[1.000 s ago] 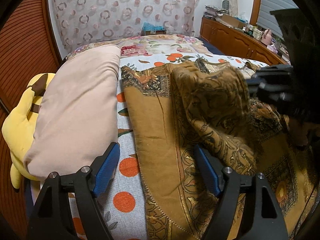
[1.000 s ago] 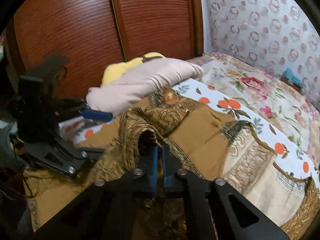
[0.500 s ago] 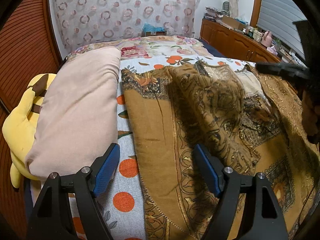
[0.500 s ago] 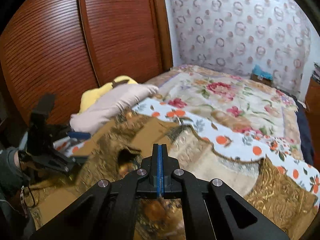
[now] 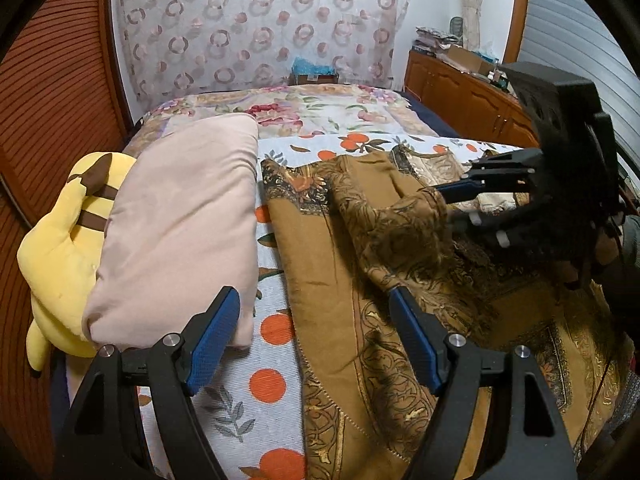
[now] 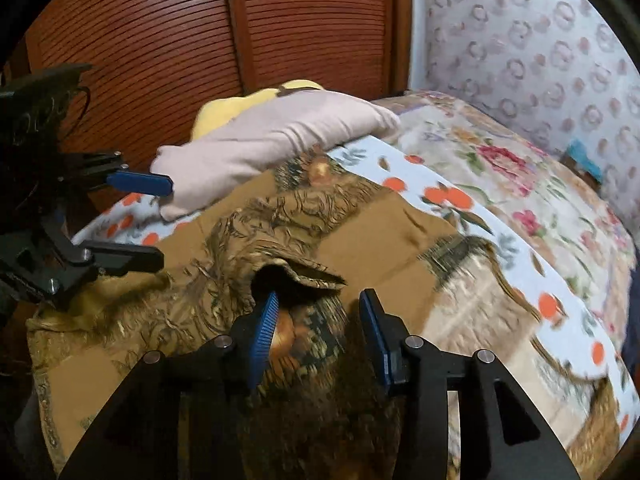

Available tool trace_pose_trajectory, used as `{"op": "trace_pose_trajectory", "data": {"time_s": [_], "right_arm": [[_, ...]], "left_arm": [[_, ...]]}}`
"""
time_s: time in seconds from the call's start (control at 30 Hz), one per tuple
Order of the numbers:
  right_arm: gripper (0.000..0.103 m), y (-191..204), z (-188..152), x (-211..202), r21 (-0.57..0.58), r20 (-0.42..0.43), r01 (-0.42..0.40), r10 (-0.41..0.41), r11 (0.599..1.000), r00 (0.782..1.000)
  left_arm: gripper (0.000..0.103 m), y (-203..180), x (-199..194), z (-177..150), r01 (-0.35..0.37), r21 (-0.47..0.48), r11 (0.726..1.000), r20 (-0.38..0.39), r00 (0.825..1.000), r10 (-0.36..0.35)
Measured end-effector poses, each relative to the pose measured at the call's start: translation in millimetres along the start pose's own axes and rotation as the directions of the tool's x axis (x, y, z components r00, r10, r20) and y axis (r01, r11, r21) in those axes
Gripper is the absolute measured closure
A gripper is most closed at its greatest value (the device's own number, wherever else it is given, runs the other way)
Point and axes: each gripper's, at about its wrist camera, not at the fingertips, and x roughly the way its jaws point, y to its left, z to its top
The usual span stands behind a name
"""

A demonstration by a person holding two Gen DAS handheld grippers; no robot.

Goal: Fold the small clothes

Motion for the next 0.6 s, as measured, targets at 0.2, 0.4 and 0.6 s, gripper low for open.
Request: {"op": "trace_pose_trajectory", "data": {"time_s": [0.2, 0.4, 0.6], "right_arm": [[0.1, -5, -1, -1, -0.01, 0.051, -0.052, 0.053, 0.999, 0.997], [0.101, -9, -8, -28, 0.013, 0.109, -0.003, 0.001, 1.0, 0.994], [0.101, -21, -27, -67, 0.071, 0.099, 0.166, -0.173, 0.984, 0.98]], "left_arm": [[0.025, 3, 4, -2, 0.006, -0.005, 1.0, -0.008, 1.0, -0.006], [0.025, 1, 5, -2, 0.015, -0.003, 1.0, -0.005, 1.0, -0.015], [0.025, -10, 8, 5, 0.029, 0.029, 0.999, 0.004, 1.0, -0.029]]}}
